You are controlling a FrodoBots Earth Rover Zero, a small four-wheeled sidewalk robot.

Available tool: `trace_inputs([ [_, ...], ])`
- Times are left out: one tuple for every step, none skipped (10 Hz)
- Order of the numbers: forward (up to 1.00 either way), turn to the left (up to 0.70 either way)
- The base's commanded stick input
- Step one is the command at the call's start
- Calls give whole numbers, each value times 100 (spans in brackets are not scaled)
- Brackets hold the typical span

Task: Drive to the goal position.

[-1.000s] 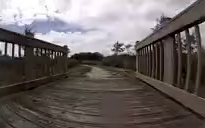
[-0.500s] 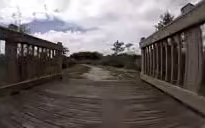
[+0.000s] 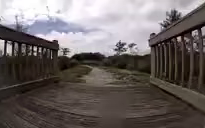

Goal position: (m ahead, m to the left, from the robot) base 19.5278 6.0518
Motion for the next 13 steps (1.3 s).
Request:
trace_inputs([
  [85, 0],
  [85, 0],
  [85, 0],
  [85, 0],
  [85, 0],
  [85, 0],
  [85, 0],
  [85, 0],
  [85, 0],
  [85, 26],
  [85, 34],
  [85, 34],
  [85, 34],
])
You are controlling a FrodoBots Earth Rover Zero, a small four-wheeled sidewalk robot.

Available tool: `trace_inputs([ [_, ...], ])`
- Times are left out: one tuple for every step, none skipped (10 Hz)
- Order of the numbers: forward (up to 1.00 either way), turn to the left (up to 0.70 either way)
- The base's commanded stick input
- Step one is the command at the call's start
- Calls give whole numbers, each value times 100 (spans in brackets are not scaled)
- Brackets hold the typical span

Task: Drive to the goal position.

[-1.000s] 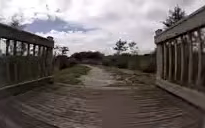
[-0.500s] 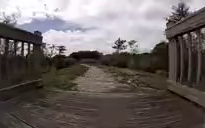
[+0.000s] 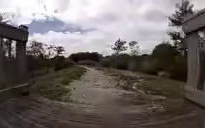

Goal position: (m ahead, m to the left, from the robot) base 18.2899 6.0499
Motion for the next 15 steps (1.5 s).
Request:
trace_inputs([
  [85, 34],
  [85, 25],
  [85, 5],
  [85, 0],
  [85, 0],
  [85, 0],
  [85, 0],
  [85, 0],
  [85, 0],
  [85, 0],
  [85, 0],
  [85, 0],
  [85, 0],
  [85, 0],
  [85, 0],
])
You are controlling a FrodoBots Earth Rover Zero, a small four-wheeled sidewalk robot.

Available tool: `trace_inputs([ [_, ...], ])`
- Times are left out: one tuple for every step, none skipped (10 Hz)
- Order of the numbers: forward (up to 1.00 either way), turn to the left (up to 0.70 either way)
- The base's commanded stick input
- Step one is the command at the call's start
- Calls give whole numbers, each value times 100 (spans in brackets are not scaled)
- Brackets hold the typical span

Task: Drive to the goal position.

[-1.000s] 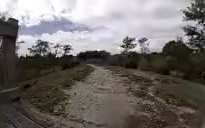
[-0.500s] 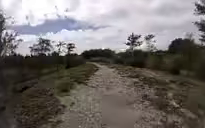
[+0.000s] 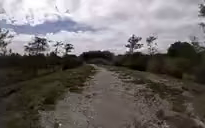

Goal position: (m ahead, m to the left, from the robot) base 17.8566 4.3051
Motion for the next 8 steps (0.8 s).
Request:
trace_inputs([
  [85, 0],
  [85, 0],
  [85, 0],
  [85, 0],
  [85, 0],
  [85, 0],
  [85, 0],
  [85, 0],
])
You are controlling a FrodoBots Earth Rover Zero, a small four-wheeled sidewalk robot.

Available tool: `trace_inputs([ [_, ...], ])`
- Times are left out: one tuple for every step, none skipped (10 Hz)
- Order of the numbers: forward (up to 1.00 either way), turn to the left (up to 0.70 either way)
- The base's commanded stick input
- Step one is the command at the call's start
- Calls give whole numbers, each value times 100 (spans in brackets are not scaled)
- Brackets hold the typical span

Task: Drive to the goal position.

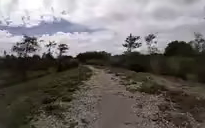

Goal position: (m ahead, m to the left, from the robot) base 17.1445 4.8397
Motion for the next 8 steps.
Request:
trace_inputs([
  [85, 0],
  [85, 0],
  [85, 0],
  [85, 0],
  [85, 0],
  [85, 0],
  [85, 0],
  [85, 0],
])
